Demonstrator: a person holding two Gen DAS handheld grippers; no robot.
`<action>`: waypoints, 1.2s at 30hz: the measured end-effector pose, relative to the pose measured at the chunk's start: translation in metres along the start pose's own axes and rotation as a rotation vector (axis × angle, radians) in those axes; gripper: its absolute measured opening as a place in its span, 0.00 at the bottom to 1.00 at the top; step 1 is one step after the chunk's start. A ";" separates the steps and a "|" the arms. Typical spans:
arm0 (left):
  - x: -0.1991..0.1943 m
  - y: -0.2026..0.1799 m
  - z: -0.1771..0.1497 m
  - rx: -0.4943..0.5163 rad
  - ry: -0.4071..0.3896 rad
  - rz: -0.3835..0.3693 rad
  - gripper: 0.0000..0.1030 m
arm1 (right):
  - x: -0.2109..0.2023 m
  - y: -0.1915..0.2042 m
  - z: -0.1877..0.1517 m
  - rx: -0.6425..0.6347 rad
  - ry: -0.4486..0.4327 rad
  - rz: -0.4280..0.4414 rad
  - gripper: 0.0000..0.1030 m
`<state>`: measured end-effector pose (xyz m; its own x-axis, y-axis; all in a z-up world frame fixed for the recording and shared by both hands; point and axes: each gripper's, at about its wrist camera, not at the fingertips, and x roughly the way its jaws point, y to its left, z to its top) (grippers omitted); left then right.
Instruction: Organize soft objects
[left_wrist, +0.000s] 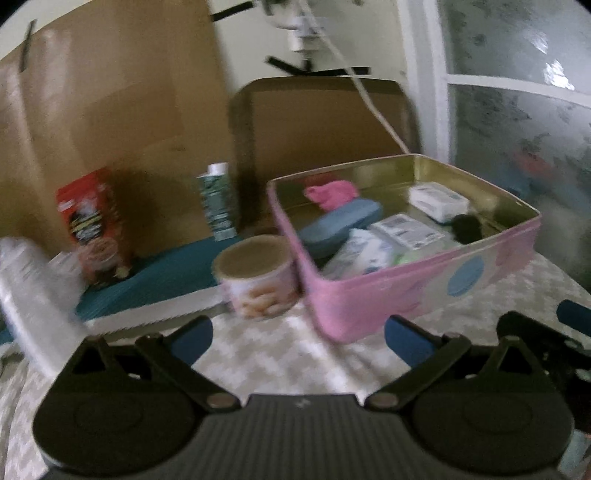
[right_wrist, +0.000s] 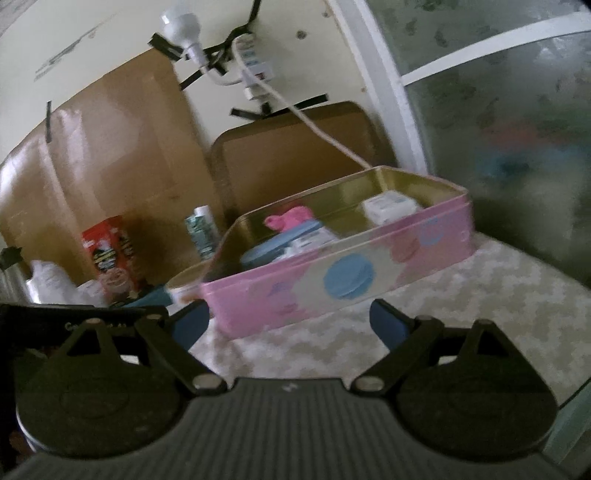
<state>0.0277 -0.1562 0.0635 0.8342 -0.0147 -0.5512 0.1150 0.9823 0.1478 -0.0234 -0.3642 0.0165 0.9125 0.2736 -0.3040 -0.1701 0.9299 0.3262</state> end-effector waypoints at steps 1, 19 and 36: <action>0.003 -0.007 0.003 0.013 -0.001 -0.008 1.00 | 0.000 -0.006 0.001 0.001 -0.005 -0.008 0.93; 0.024 -0.036 0.012 0.072 0.014 -0.170 1.00 | -0.003 -0.044 0.003 0.083 -0.024 -0.154 0.94; 0.013 0.017 0.000 -0.036 0.030 -0.223 1.00 | -0.007 0.011 0.009 -0.004 -0.063 -0.187 0.94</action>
<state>0.0404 -0.1393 0.0585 0.7739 -0.2274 -0.5911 0.2749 0.9614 -0.0100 -0.0282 -0.3583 0.0301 0.9499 0.0798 -0.3023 0.0037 0.9640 0.2659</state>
